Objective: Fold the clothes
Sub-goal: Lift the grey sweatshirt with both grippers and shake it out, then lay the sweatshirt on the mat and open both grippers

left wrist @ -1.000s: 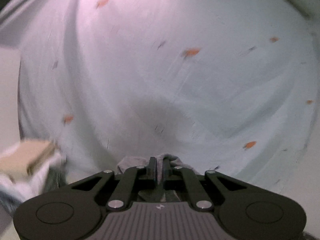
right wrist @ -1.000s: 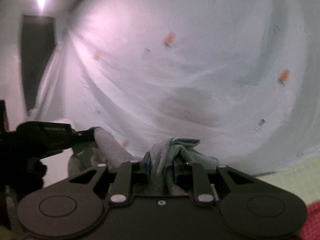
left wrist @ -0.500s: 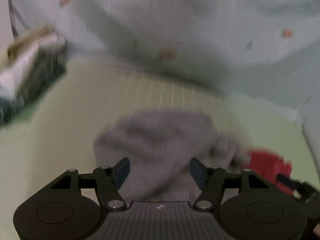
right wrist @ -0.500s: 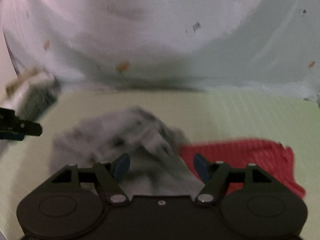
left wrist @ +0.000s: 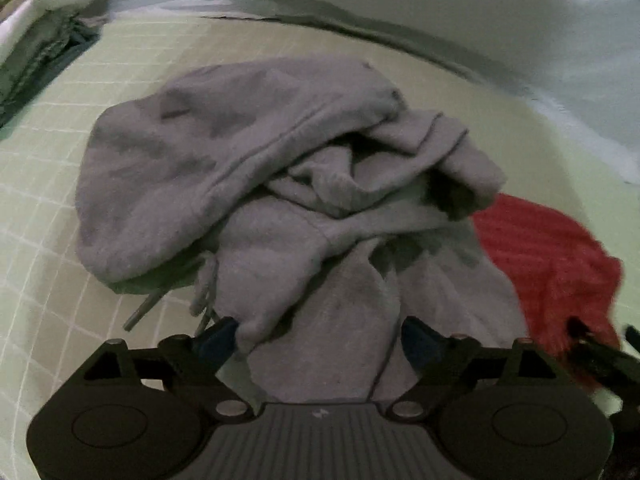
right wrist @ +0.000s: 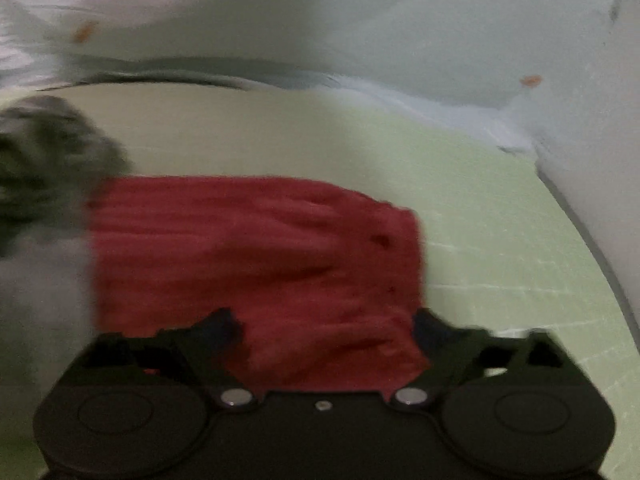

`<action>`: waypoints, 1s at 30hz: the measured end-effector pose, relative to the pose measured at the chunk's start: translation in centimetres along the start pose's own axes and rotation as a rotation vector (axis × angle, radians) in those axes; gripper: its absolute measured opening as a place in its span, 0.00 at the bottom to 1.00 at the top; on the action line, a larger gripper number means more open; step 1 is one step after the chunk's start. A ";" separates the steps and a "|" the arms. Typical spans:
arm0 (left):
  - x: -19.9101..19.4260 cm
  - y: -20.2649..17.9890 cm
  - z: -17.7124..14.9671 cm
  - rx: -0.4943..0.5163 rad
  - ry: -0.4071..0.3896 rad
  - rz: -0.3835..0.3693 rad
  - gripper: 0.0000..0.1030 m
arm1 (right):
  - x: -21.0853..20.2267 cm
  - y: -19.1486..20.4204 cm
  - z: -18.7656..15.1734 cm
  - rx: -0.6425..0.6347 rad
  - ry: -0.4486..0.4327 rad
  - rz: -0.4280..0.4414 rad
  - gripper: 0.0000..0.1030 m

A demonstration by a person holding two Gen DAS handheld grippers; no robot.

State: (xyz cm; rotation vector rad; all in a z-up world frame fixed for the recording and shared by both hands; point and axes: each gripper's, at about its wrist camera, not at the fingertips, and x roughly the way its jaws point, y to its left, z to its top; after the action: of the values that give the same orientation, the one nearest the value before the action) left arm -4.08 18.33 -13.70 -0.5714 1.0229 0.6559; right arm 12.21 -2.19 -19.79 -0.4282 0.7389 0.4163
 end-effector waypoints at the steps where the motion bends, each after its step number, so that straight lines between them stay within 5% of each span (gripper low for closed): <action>1: 0.0 -0.1 0.1 -0.021 -0.001 0.021 0.80 | 1.0 -0.9 0.0 0.013 0.012 0.006 1.00; 5: 0.1 0.2 0.9 -0.085 0.008 0.141 0.34 | 4.1 -4.4 0.7 0.143 0.048 0.203 0.96; 7: -0.2 0.2 1.4 -0.097 0.009 0.169 0.26 | 4.5 -5.2 1.4 0.129 0.012 0.242 0.63; 8: -0.3 0.0 1.7 -0.094 0.010 0.183 0.23 | 4.7 -5.6 1.8 0.115 -0.004 0.266 0.34; 11: -0.4 -0.8 2.3 -0.053 0.017 0.221 0.22 | 5.3 -7.1 3.0 0.094 -0.046 0.322 0.20; 13: -0.3 -1.4 2.5 -0.027 0.019 0.229 0.22 | 6.0 -8.8 3.6 0.062 -0.089 0.281 0.19; 17: -0.2 -1.5 2.5 -0.009 0.014 0.245 0.21 | 7.9 -14.2 5.0 -0.016 -0.155 -0.010 0.13; 20: -0.7 -1.5 2.3 -0.013 0.010 0.239 0.21 | 9.7 -20.9 6.2 -0.012 -0.115 -0.340 0.22; 23: -1.0 -1.0 2.2 -0.018 0.001 0.206 0.27 | 8.6 -23.8 6.8 -0.024 -0.102 -0.516 0.73; 25: -1.0 -0.6 2.1 -0.030 -0.005 0.181 0.29 | 7.2 -24.7 6.9 -0.031 -0.120 -0.589 0.87; 30: -2.7 0.4 1.3 -0.086 -0.033 0.089 0.40 | 3.3 -17.4 5.7 0.002 -0.119 -0.334 0.94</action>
State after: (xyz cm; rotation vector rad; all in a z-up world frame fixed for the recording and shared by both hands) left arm -4.65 18.91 -10.80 -0.5909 0.9971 0.7891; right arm 26.30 -13.13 -14.42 -0.5104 0.5392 0.1261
